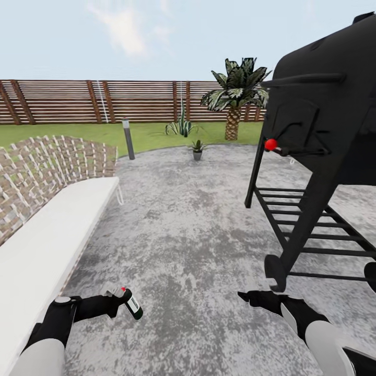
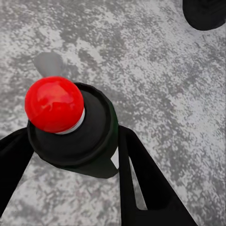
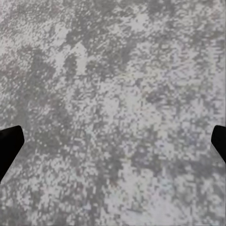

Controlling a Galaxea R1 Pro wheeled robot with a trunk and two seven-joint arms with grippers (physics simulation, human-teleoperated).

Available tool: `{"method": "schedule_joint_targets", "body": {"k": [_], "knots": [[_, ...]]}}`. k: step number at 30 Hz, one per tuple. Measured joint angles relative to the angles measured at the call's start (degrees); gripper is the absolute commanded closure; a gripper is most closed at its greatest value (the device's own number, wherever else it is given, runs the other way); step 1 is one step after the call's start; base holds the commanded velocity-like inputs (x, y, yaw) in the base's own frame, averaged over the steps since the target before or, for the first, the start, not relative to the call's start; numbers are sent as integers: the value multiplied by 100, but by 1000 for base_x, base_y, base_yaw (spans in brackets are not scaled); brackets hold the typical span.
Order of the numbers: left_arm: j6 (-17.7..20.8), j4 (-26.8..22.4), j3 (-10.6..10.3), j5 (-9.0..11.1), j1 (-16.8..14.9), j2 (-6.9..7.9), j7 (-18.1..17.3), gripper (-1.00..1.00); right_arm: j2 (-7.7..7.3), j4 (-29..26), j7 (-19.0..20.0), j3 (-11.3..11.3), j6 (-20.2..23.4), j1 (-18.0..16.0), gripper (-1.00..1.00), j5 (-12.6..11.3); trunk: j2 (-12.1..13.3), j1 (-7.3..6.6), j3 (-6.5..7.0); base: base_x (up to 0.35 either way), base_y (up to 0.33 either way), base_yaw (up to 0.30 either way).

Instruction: Pick up the pesticide atomizer in the garden and spray insectifuge to fully cover both potted plants in the garden.

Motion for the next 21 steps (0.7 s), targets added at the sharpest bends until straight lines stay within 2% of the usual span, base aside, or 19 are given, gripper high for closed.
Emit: {"method": "schedule_joint_targets", "body": {"k": [21], "knots": [[0, 0, 0, 0, -1, 0, 0, 100, 0, 0, -5, 0, 0, 0, -100, 0, 0, 0, 0, 336, 0, 0]]}}
